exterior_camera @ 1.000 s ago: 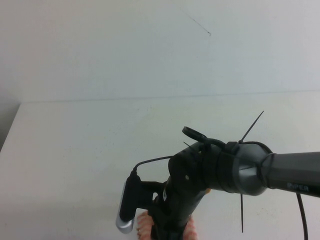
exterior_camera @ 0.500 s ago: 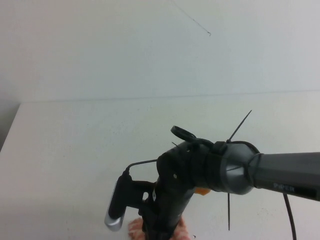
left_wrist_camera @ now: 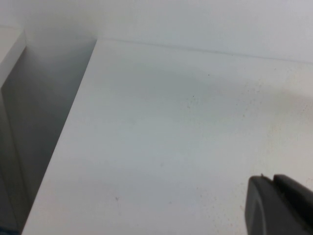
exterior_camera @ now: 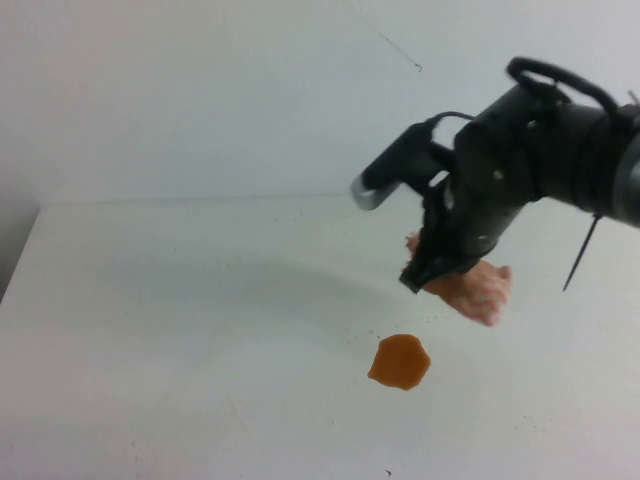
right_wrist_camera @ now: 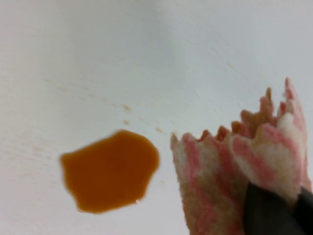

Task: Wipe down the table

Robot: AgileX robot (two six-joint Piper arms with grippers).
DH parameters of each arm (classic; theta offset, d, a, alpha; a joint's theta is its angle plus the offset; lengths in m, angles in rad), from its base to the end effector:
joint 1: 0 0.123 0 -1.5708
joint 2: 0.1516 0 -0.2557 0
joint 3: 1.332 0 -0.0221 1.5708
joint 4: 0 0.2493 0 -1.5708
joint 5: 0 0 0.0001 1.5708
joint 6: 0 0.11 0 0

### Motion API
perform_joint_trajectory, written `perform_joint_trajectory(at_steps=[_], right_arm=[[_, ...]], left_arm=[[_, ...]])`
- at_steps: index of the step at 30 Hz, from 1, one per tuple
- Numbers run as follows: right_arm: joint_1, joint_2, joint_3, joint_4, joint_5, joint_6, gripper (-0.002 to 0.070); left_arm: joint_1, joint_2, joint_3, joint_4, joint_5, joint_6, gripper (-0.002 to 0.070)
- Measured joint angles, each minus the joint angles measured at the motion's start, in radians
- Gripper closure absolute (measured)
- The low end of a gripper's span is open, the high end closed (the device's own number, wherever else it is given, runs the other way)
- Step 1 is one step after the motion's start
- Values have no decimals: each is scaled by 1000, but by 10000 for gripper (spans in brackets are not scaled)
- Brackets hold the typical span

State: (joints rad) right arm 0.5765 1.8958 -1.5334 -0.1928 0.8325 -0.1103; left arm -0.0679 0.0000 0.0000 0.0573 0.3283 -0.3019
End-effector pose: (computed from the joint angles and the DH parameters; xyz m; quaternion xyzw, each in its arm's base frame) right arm 0.3545 0.2119 0.2067 -0.3702 0.8965 -0.0291 0.2417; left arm 0.1004 -0.0048 0.1790 -0.0763 0.7831 -0.0898 0.6106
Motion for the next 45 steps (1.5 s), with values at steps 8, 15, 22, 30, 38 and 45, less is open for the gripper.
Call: perform_joint_trajectory(at_steps=[8,15,22,30,38,45], right_arm=[[-153,88,75,97,-53,22,678],[-91,182,75,108,-120,74,678],[67,222,75,193,-169,79,678],[263,231,75,435,-334,63,680],[259,233,77,224,-260,80,680],[40,227,77,139,-223,199,680]], left_arm=[[0,0,0,0,0,0,676],[0,0,0,0,0,0,676],[0,0,0,0,0,0,676],[0,0,0,-2,0,0,676],[0,0,0,-2,0,0,676],[0,0,0,-2,0,0,676]])
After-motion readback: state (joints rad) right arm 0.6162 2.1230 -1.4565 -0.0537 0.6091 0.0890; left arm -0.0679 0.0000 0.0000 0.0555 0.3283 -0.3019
